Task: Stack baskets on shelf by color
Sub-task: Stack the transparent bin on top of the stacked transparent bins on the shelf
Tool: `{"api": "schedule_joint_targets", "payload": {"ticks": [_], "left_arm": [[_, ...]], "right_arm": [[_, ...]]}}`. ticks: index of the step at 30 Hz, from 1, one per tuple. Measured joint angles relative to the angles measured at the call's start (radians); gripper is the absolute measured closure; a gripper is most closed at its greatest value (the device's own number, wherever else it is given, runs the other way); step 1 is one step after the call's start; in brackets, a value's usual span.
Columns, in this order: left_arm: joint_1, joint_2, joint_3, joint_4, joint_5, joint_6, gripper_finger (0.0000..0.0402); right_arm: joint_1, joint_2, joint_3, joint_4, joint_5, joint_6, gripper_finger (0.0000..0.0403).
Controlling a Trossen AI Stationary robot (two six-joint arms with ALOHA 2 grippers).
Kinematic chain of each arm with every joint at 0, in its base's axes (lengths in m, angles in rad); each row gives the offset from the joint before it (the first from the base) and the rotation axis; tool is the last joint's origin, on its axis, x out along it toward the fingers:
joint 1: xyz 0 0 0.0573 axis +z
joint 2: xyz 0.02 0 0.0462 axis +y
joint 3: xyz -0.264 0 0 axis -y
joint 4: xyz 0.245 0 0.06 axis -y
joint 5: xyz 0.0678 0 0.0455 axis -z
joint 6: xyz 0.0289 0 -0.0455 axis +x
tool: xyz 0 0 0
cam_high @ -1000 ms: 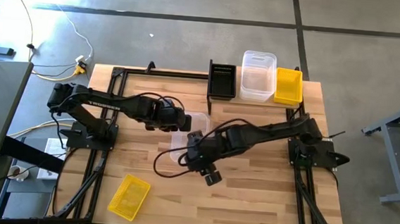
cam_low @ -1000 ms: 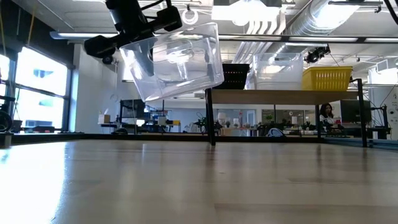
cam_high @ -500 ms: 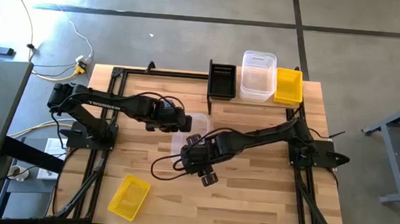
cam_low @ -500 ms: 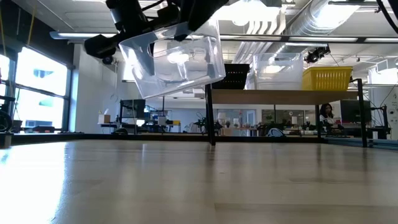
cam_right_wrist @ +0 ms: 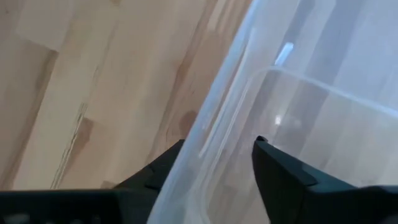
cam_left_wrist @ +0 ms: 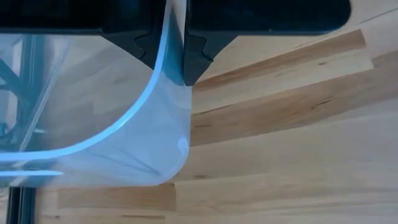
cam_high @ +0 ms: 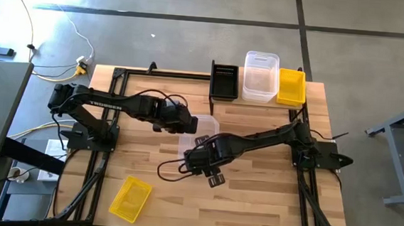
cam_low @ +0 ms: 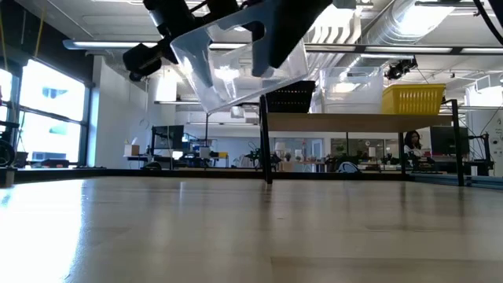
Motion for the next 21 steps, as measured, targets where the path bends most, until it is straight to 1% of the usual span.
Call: {"api": "schedule_joint_targets", "payload": {"ticks": [3, 7, 8, 9, 12, 14, 21], "left_arm": [[0.000, 0.000, 0.000, 0.000, -0.008, 0.001, 0.0401], [0.000, 0.000, 0.000, 0.000, -0.016, 0.015, 0.0396], [0.000, 0.000, 0.000, -0.002, -0.017, 0.016, 0.0392], [0.000, 0.000, 0.000, -0.004, -0.018, 0.020, 0.0387], [0.000, 0.000, 0.000, -0.002, -0.018, 0.047, 0.0370], [-0.002, 0.000, 0.000, -0.005, -0.016, 0.055, 0.0355], [-0.001, -0.001, 0.000, -0.004, -0.007, 0.074, 0.0292]], "right_arm": [[0.000, 0.000, 0.000, -0.024, -0.001, 0.031, 0.0286], [0.000, 0.000, 0.000, -0.034, -0.012, 0.087, 0.0375], [0.000, 0.000, 0.000, -0.038, -0.009, 0.099, 0.0388], [0.001, 0.000, 0.000, -0.042, -0.004, 0.110, 0.0392], [0.005, 0.000, 0.000, -0.052, 0.009, 0.140, 0.0387], [0.007, 0.000, 0.000, -0.063, 0.014, 0.150, 0.0397], [0.022, 0.000, 0.000, -0.077, 0.000, 0.228, 0.0401]]}}
